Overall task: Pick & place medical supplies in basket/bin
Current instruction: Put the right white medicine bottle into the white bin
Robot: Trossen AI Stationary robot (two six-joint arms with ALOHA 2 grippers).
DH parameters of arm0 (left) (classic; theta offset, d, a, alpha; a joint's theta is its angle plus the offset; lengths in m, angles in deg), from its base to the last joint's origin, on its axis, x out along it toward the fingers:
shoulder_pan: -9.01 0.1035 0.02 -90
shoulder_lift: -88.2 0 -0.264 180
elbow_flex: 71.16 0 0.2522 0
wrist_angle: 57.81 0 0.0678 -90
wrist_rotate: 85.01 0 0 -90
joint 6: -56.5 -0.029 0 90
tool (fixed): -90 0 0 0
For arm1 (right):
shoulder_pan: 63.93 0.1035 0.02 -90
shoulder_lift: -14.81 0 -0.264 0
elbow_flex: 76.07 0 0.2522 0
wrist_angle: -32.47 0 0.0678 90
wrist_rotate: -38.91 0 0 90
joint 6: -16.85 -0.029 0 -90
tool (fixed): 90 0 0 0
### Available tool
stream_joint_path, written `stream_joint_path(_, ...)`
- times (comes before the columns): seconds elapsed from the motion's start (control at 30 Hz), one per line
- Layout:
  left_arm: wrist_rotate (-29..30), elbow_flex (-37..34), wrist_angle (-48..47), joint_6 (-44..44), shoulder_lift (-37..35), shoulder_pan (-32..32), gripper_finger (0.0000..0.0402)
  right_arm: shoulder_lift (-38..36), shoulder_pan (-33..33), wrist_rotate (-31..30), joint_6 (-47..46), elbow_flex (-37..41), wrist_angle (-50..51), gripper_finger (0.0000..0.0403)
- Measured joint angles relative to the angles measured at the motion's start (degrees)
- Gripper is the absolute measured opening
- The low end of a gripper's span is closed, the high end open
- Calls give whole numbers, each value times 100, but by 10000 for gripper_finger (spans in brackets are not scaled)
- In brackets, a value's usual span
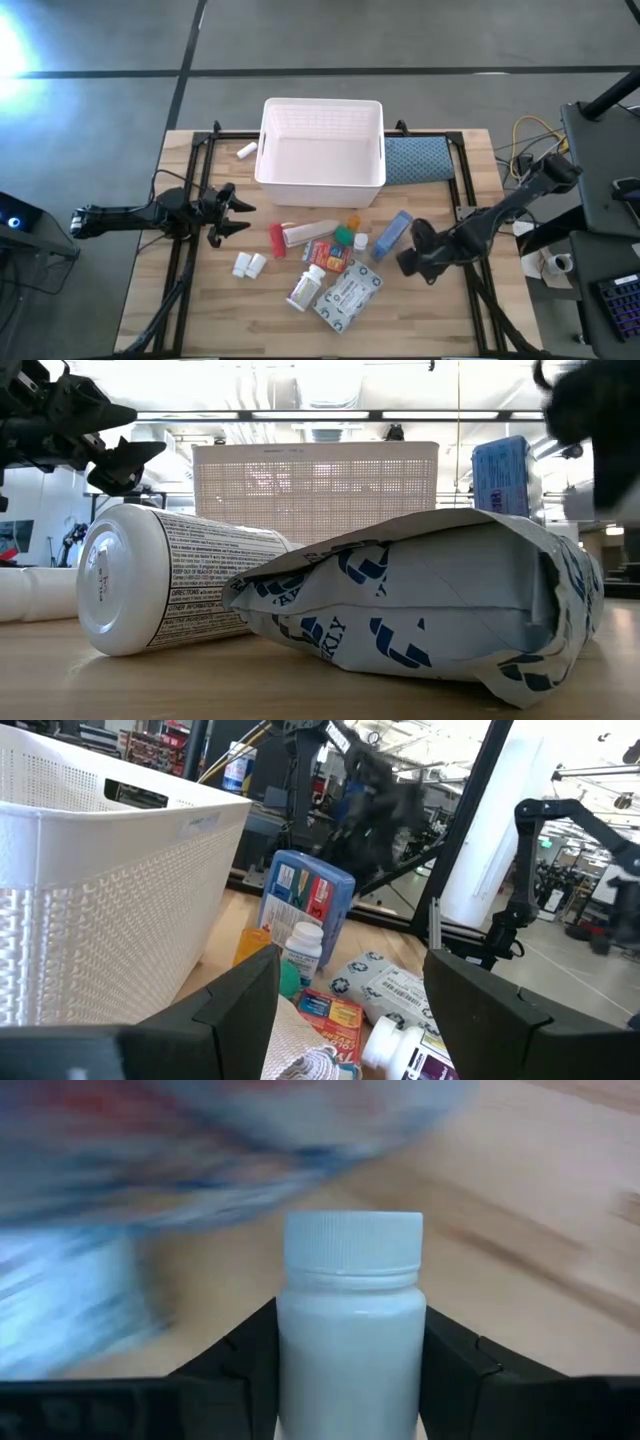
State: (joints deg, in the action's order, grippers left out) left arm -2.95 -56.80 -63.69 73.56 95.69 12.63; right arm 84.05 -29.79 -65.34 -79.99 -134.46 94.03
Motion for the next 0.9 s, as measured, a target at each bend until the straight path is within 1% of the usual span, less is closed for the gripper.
stream_joint_path(0.1, 0, 0, 0, 2, -2, 0, 228, -102, 10, 128, 787, -542, -8, 157)
stream_joint_path(0.2, 0, 2, -2, 2, -2, 0, 228, -198, 0, 72, 1521, -1085, -11, 158)
stream_joint_path(0.27, 0, 1, -1, 1, 0, 0, 228, -246, -79, -185, 2009, -1432, -17, 158)
stream_joint_path(0.33, 0, 1, -1, 0, 0, -1, 228, -253, -237, -580, 2460, -1772, -19, 158)
stream_joint_path(0.4, 0, 1, -2, 1, 0, -1, 228, -231, -519, -879, 2956, -2102, -16, 159)
stream_joint_path(0.47, 0, 1, -2, 1, 0, 0, 228, -147, -898, -991, 3428, -2436, -53, 159)
stream_joint_path(0.7, 0, 2, -2, 1, 0, -1, 228, 455, -2370, -901, 4912, -3410, -88, 159)
stream_joint_path(0.8, 0, 0, -2, 2, 0, -1, 228, 667, -2949, -440, 5315, -3735, -89, 159)
stream_joint_path(0.9, 0, 0, -2, 2, 0, 0, 228, 875, -3359, -23, 5604, -3954, -83, 159)
